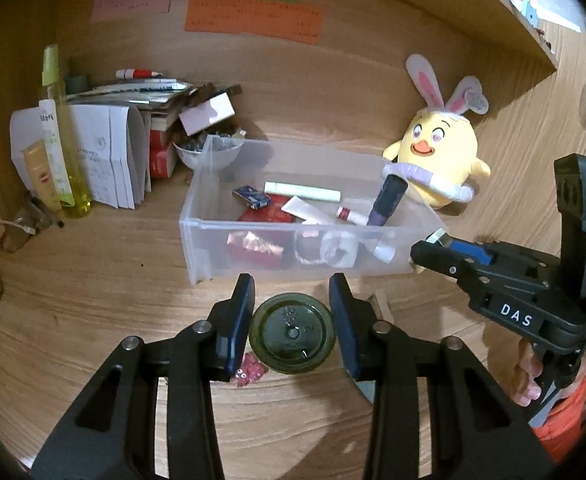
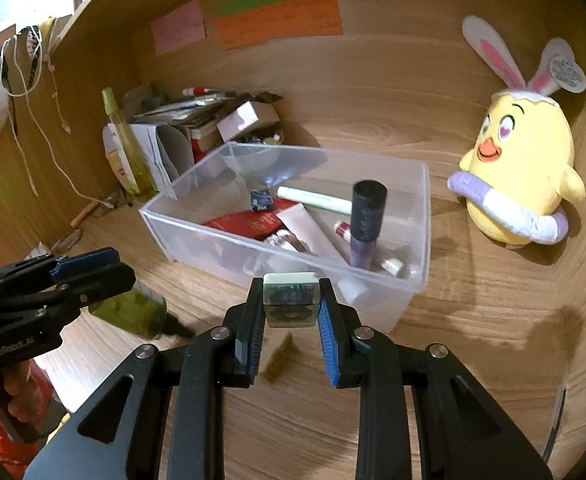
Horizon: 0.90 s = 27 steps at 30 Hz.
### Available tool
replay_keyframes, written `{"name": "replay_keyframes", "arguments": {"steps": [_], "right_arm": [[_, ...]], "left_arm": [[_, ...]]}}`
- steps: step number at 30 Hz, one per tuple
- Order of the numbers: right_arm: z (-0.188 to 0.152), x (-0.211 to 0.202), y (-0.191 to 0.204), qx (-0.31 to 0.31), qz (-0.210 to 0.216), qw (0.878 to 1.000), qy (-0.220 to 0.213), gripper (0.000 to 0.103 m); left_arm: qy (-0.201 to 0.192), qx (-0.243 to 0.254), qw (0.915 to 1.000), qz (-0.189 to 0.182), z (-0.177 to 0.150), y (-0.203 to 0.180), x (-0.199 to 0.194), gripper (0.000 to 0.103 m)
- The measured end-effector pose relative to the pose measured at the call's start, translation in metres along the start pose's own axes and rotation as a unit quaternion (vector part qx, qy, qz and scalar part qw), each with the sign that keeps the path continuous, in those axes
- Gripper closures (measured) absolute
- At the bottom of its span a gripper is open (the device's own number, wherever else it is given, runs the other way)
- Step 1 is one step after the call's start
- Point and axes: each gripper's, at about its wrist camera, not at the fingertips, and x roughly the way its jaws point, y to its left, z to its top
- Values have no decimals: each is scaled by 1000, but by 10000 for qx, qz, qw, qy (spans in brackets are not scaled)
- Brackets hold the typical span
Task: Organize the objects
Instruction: 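Grasp the green spray bottle with the left while the right grasps the small cube, then carry the spray bottle with the left while the right carries the cube to the box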
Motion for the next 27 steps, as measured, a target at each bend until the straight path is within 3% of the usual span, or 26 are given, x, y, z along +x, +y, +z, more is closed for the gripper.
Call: {"name": "replay_keyframes", "arguments": {"steps": [2,3,5,8,11,13,19,23,27], "right_arm": [[2,-1,2,-15,24,10000,-38,80],[4,-1,4,-19,39,10000,-64,80],[7,0,6,-40,54,9999,-101,80],[9,1,9,-80,53,9999,-112,80],[8,4,10,-86,80,9999,-75,80],[8,5,9,-76,74,9999,-58,80],[9,11,9,-28,132,9999,8,80],[11,16,13,-17,148,9999,32,80],[17,15,18,-5,134,9999,-47,81]], "left_arm": [[-20,-5,10000,-54,4,1,-2,96],[31,-4,9999,-99,6,1,-1,101],[28,-7,9999,-167,10,2,1,101],[148,-2,9999,10,9,6,12,100],[389,-195,9988,-209,2,17,17,93],[520,-246,9981,-211,-9,24,15,76],[644,-144,9978,-88,-42,36,-16,45],[701,92,9975,31,-61,34,-32,42],[963,119,9953,51,-74,34,-20,41]]}}
